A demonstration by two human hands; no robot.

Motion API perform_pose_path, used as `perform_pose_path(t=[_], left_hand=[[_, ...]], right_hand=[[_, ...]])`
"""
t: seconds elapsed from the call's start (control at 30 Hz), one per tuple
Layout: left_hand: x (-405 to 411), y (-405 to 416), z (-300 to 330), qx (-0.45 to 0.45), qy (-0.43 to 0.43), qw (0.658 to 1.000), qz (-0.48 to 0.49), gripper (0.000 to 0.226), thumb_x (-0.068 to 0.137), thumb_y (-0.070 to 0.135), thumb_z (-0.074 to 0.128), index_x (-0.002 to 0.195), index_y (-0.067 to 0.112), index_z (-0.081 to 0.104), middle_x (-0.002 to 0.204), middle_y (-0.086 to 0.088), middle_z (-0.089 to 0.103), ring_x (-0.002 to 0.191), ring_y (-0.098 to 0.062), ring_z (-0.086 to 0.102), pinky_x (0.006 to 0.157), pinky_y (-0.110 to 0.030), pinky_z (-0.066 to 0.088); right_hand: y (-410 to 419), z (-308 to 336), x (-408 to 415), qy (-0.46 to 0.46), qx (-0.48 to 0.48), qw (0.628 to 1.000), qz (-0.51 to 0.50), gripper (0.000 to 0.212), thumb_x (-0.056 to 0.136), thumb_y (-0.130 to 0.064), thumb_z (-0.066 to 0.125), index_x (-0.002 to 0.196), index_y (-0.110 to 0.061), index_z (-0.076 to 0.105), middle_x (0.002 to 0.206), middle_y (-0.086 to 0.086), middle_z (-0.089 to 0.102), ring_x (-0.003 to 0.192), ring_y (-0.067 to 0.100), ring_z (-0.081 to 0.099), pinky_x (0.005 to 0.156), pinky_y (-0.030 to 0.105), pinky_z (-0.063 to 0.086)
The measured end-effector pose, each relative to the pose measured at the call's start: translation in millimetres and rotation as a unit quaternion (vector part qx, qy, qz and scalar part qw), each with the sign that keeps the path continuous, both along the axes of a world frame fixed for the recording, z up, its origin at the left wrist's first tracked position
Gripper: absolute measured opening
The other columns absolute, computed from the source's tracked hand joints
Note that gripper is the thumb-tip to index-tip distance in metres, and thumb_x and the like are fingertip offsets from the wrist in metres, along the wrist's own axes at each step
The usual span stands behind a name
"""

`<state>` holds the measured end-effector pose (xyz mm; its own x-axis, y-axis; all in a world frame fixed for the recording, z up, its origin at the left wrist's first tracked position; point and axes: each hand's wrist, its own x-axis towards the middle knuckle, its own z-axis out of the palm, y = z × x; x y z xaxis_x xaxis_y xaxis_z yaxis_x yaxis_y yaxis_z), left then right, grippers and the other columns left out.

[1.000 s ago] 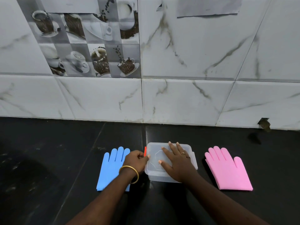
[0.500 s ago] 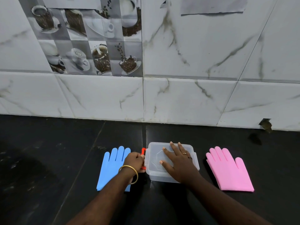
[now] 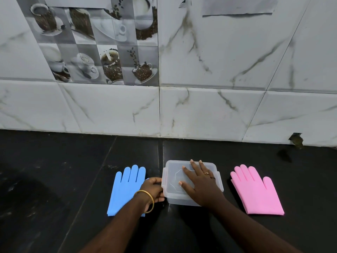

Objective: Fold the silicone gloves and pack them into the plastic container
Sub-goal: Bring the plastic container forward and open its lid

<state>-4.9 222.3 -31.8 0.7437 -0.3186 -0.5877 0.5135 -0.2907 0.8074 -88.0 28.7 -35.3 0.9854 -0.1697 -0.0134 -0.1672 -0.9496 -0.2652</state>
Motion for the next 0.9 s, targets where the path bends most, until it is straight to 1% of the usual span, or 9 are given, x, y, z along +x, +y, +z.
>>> perform_pose_path(t=[0.1,0.17,0.27,0.33,0.43,0.57,0.67,0.77,0.9], left_hand=[[-3,0,-2,-0.013,-0.022,1.0,-0.001,0.022,0.091,0.009,0.061,0.11,0.019,0.065,0.091,-0.005,0.077,0.083,-0.021,0.073,0.072,-0.032,0.062],[-5,4,-3,-0.01,-0.063,0.998,-0.027,0.03,0.09,0.005,0.061,0.115,0.023,0.063,0.097,-0.002,0.076,0.088,-0.021,0.072,0.076,-0.033,0.062],[-8,11,-6,0.036,-0.143,0.981,-0.126,0.046,0.086,0.004,0.065,0.119,0.035,0.056,0.105,0.007,0.072,0.095,-0.017,0.069,0.081,-0.03,0.061],[-6,12,-6,0.033,-0.13,0.982,-0.131,0.042,0.088,0.006,0.062,0.116,0.037,0.058,0.105,0.006,0.072,0.096,-0.023,0.07,0.082,-0.035,0.061],[2,10,0,-0.032,-0.031,0.997,-0.058,0.031,0.092,0.007,0.05,0.112,0.026,0.065,0.101,-0.003,0.076,0.097,-0.026,0.071,0.087,-0.044,0.059],[7,3,2,-0.067,0.052,0.996,-0.025,0.037,0.089,0.008,0.039,0.107,0.015,0.071,0.099,-0.013,0.076,0.099,-0.031,0.069,0.091,-0.054,0.056],[3,1,-5,-0.072,0.079,0.994,0.002,0.035,0.09,0.009,0.04,0.11,0.012,0.069,0.098,-0.016,0.075,0.099,-0.031,0.068,0.09,-0.056,0.055],[2,2,-11,-0.07,0.071,0.995,0.012,0.032,0.092,0.009,0.042,0.112,0.012,0.067,0.095,-0.014,0.076,0.097,-0.03,0.068,0.084,-0.052,0.059],[1,1,-16,-0.072,0.075,0.994,0.019,0.029,0.091,0.009,0.046,0.109,0.013,0.068,0.088,-0.012,0.077,0.097,-0.031,0.068,0.071,-0.044,0.062]], right_hand=[[1,2,0,0.013,0.001,1.0,-0.002,0.071,0.089,-0.072,0.024,0.153,-0.04,0.021,0.166,-0.005,0.005,0.153,0.023,-0.004,0.122,0.049,0.004],[1,8,3,0.02,0.001,1.0,-0.007,0.075,0.087,-0.075,0.028,0.153,-0.039,0.02,0.166,-0.005,0.008,0.153,0.023,0.0,0.122,0.05,0.005],[4,27,13,0.028,0.035,0.999,0.0,0.101,0.069,-0.086,0.044,0.153,-0.04,0.011,0.165,-0.005,0.01,0.153,0.023,0.004,0.121,0.05,0.008],[7,40,24,0.071,0.036,0.996,0.04,0.124,0.053,-0.091,0.055,0.153,-0.042,0.0,0.166,-0.004,0.003,0.153,0.024,-0.001,0.121,0.054,0.007],[15,51,44,0.145,-0.022,0.983,0.106,0.142,0.04,-0.092,0.063,0.151,-0.043,-0.012,0.167,0.001,-0.004,0.152,0.031,-0.008,0.117,0.065,-0.003],[24,53,65,0.215,-0.052,0.966,0.131,0.139,0.042,-0.084,0.073,0.148,-0.049,-0.01,0.166,0.004,-0.002,0.15,0.041,-0.001,0.111,0.074,0.0],[31,53,72,0.244,-0.089,0.957,0.131,0.132,0.044,-0.079,0.075,0.148,-0.049,0.001,0.164,0.007,0.007,0.148,0.044,0.01,0.106,0.079,0.004],[36,51,73,0.233,-0.1,0.957,0.137,0.126,0.043,-0.078,0.074,0.147,-0.045,0.012,0.16,0.01,0.016,0.144,0.043,0.021,0.104,0.08,0.009],[36,50,70,0.223,-0.086,0.962,0.132,0.12,0.046,-0.076,0.075,0.145,-0.042,0.018,0.155,0.01,0.023,0.14,0.041,0.027,0.104,0.081,0.013]])
